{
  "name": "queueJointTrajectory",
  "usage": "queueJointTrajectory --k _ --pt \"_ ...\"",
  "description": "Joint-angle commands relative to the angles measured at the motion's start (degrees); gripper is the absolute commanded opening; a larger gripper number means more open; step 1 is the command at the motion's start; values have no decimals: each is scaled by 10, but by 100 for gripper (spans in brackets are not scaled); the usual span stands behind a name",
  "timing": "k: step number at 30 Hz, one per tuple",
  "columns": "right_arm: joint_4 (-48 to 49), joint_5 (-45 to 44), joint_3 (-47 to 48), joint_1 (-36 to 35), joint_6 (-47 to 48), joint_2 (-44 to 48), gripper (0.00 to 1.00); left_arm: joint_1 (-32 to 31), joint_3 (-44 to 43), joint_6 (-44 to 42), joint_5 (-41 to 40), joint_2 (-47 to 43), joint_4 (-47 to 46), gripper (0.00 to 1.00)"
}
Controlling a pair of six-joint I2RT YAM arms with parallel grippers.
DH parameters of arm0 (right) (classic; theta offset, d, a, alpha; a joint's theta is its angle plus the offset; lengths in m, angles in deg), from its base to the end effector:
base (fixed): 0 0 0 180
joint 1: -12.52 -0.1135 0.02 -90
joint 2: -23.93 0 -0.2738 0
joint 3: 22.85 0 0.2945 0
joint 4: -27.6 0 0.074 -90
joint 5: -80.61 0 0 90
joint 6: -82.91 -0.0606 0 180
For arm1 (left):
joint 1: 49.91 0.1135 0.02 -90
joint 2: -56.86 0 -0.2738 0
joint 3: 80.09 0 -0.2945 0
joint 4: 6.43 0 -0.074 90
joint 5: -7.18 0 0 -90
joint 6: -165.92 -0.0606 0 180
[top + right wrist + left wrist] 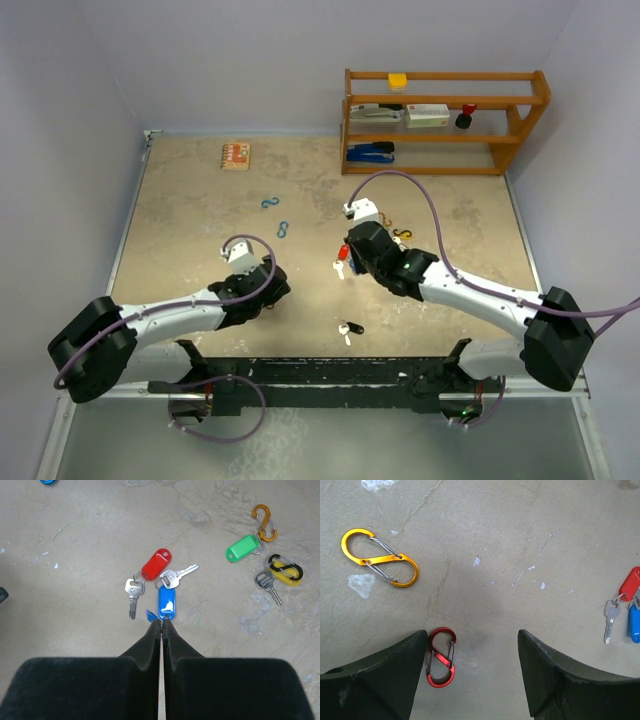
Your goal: Put the keys on the keyring
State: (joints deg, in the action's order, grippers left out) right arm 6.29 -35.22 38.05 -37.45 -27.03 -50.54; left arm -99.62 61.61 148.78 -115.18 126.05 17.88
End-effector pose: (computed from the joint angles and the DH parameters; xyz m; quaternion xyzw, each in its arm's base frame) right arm 0.2379 0.2422 0.2347 -0.1240 0.8614 0.0960 0.4831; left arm 0.1844 -0.1674 0.1154 -0.2655 0.8811 -0.1241 0.3712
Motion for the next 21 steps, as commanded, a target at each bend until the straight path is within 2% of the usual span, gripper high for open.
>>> queueJointTrajectory --k 1,11,21 --pt "16 -1 -7 -3 -3 24 0 -6 -15 -2 17 27 -24 70" --pt "15 -2 -13 -3 -5 33 0 -6 -37 -35 4 30 19 69" --pt "15 1 -10 -3 -6 28 0 -29 7 -23 14 5 37 64"
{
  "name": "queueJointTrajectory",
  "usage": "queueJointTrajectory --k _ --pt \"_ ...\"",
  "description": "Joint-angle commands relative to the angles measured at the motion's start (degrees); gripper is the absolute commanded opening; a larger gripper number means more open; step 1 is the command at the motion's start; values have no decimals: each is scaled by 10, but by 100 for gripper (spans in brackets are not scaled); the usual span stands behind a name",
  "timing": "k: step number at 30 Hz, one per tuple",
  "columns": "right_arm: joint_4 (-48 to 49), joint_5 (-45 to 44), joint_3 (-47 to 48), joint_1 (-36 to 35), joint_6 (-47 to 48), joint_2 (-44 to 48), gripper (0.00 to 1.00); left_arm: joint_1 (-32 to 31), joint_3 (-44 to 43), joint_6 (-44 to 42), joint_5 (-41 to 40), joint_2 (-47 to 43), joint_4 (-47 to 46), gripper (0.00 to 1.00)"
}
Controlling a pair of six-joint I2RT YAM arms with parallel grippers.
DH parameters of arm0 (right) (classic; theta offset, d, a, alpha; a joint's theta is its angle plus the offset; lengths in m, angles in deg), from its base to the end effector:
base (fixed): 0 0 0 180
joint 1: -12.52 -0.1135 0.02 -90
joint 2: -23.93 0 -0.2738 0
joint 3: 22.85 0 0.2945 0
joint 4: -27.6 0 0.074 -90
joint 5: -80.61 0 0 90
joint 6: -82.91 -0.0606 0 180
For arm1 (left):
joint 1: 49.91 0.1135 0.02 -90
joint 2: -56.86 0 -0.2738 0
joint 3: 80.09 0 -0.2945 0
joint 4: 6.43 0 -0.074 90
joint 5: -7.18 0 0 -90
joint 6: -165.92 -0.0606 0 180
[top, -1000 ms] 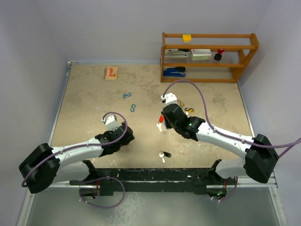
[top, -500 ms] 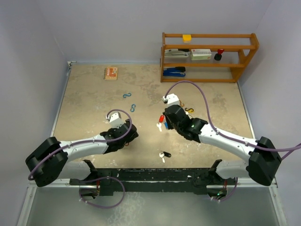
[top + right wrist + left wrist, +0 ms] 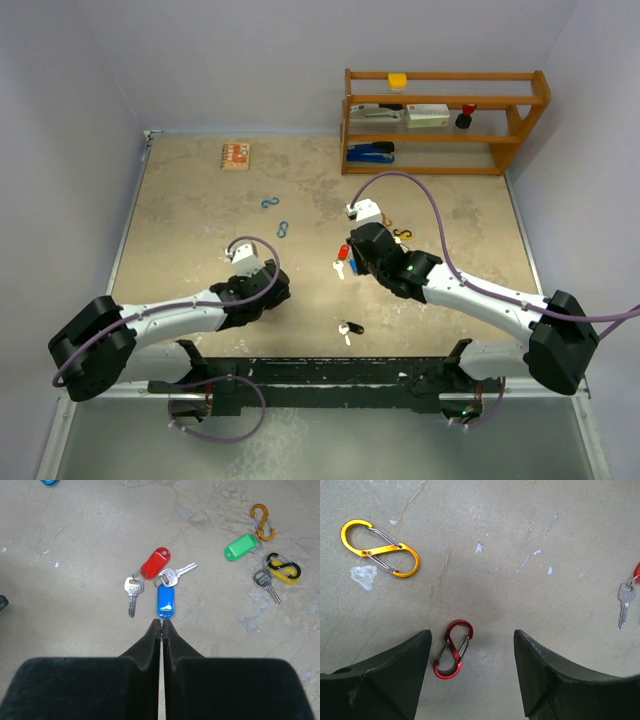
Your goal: Put the keys on the keyring
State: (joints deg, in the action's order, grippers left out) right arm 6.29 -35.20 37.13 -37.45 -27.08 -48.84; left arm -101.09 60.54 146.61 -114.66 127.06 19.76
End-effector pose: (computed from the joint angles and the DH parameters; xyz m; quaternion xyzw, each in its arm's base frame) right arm 0.2341 0.2377 0.2377 -0.1216 0.8588 0.1003 0.4874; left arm 0.1807 -0.1735 0.1149 -0.2330 0.8956 -0.1108 0.3625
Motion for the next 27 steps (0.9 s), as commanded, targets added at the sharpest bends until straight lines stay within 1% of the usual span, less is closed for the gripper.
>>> queueJointTrajectory --k 1,4,13,18,21,26,27 --pt "15 2 -1 -3 -6 11 0 -20 19 0 7 -2 20 64" --pt "14 2 0 -3 -5 11 0 -38 8 0 -8 17 29 64" --pt "9 0 3 -3 -4 13 0 -104 -51 13 -78 110 100 62" --pt "5 -1 1 -3 -5 14 0 -120 -53 23 -91 112 114 58" --pt "6 -1 1 -3 -5 15 0 -125 -46 26 -96 106 119 53" --pt "5 -1 1 -3 -5 14 0 -127 -41 26 -100 102 118 48" --pt "5 -1 1 -3 -5 15 0 -128 -41 26 -103 102 117 45"
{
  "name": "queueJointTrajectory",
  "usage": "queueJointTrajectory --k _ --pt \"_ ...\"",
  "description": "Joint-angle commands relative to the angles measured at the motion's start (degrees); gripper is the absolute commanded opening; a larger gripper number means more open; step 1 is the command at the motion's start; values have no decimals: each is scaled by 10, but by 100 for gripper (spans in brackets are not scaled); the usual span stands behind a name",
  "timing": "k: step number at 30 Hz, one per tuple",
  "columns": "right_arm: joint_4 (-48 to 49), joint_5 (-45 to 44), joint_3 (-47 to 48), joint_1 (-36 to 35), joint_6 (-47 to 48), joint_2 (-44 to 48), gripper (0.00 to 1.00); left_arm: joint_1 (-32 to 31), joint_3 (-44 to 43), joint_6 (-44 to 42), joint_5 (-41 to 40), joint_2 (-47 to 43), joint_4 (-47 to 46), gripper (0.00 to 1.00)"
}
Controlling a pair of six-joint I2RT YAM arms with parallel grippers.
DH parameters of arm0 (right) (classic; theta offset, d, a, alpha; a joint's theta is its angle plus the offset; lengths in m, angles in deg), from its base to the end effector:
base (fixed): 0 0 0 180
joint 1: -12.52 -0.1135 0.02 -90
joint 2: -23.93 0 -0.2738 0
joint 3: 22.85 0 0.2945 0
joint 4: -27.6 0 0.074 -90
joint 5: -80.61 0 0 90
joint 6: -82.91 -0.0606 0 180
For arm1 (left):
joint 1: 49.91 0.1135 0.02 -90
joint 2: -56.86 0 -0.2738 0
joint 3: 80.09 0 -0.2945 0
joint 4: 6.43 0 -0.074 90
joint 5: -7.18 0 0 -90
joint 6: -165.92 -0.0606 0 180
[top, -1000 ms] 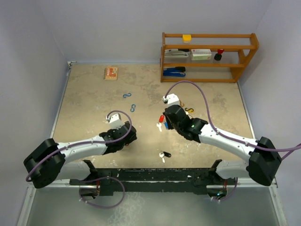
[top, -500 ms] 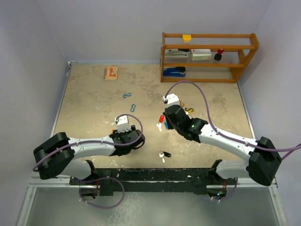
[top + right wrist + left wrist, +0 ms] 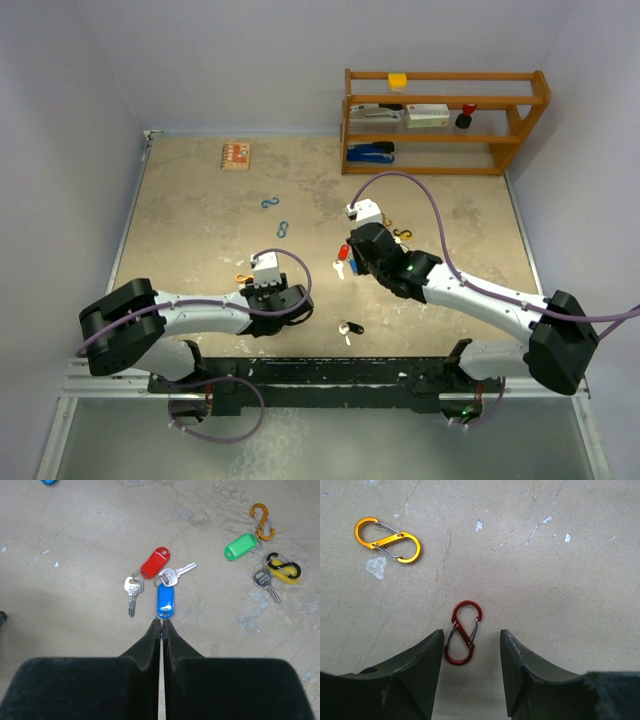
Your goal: Put the keys on the keyring
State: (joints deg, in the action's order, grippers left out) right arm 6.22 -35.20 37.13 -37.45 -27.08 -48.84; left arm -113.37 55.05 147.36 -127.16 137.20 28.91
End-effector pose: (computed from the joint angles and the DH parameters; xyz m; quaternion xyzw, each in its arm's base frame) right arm 0.2340 0.2376 0.2376 -0.1218 0.8591 0.0999 0.4870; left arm 0.1507 -0.2069 0.1017 -0.1263 0.9065 0.0002 0.4028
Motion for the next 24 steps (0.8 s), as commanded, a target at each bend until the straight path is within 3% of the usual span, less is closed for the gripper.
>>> queueJointTrajectory --k 1,11,14,17,21,24 --pt "5 0 1 -4 -5 15 0 -5 14 17 21 1 25 44" --pt "2 -3 -2 -3 -8 18 0 -7 16 5 12 6 13 39" --pt "2 -3 -3 -4 -9 17 0 -7 16 0 9 6 7 31" --pt "1 -4 -2 -3 -8 15 0 -7 17 -6 6 6 -1 15" --pt "-1 -4 -3 -3 -9 15 0 -7 13 -12 2 10 -3 3" --pt "0 -5 -3 -3 -11 14 0 -7 11 -15 0 9 -1 0"
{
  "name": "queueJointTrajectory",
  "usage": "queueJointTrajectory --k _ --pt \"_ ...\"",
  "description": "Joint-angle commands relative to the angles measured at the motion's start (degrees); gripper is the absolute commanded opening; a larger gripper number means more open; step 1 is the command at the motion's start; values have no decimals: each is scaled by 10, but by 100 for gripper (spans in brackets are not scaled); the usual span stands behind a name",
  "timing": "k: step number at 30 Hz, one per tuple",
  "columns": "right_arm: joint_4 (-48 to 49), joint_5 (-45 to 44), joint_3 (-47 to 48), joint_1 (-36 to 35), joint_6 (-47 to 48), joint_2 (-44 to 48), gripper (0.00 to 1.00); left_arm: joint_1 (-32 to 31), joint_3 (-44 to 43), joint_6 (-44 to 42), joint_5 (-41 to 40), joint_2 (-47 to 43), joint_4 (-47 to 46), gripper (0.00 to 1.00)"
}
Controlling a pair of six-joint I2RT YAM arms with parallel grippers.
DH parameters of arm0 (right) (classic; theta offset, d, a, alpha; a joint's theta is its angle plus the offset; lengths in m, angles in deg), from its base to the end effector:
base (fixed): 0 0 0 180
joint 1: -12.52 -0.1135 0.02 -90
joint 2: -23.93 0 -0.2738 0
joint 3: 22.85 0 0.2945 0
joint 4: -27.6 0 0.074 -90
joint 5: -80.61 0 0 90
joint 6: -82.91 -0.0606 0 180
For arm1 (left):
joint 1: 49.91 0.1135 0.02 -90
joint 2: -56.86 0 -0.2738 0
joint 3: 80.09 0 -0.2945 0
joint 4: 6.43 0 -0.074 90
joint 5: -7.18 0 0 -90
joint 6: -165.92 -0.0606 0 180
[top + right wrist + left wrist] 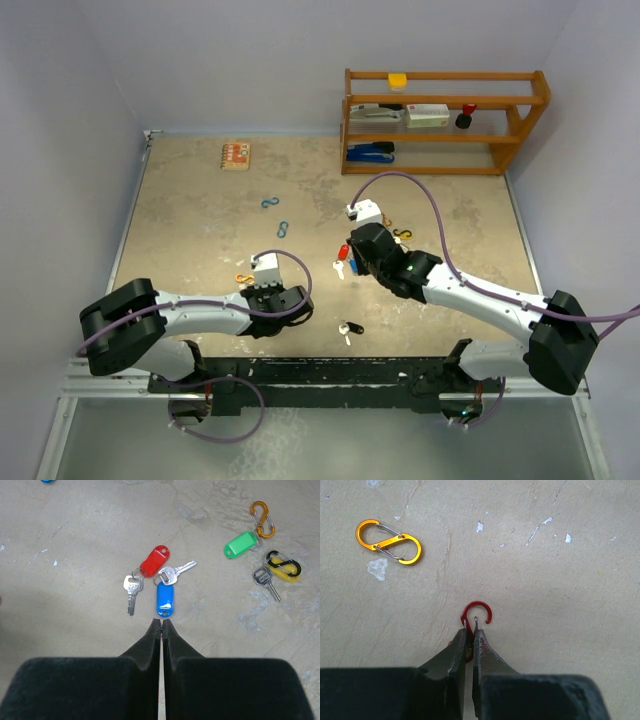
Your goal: Put the keys on the keyring
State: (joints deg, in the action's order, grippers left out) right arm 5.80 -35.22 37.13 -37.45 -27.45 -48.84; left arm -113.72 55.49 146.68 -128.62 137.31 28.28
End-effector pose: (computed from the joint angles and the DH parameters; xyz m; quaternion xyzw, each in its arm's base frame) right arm 0.2337 0.2372 0.2368 -0.1200 0.8609 0.0992 0.4844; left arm 0.1498 -0.2061 0.1005 -0.1200 0.9026 0.0060 0.4134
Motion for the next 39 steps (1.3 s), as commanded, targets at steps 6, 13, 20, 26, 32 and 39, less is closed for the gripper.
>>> queueJointTrajectory --k 6,13,20,26,32,39 --pt "6 -7 -3 -3 -6 11 0 -3 -4 -22 3 -11 17 0" --pt "22 29 3 -3 23 11 0 -3 -43 -98 -30 -84 19 0" --pt "70 121 -9 -4 66 29 0 -2 -60 -192 -5 -130 -63 0" --pt "89 172 -11 -10 92 35 0 21 -62 -245 97 -126 -152 0" --pt "97 192 -12 -18 108 31 0 36 -92 -279 174 -96 -188 0" --pt "100 200 -15 -28 113 23 0 55 -121 -289 231 -60 -214 0"
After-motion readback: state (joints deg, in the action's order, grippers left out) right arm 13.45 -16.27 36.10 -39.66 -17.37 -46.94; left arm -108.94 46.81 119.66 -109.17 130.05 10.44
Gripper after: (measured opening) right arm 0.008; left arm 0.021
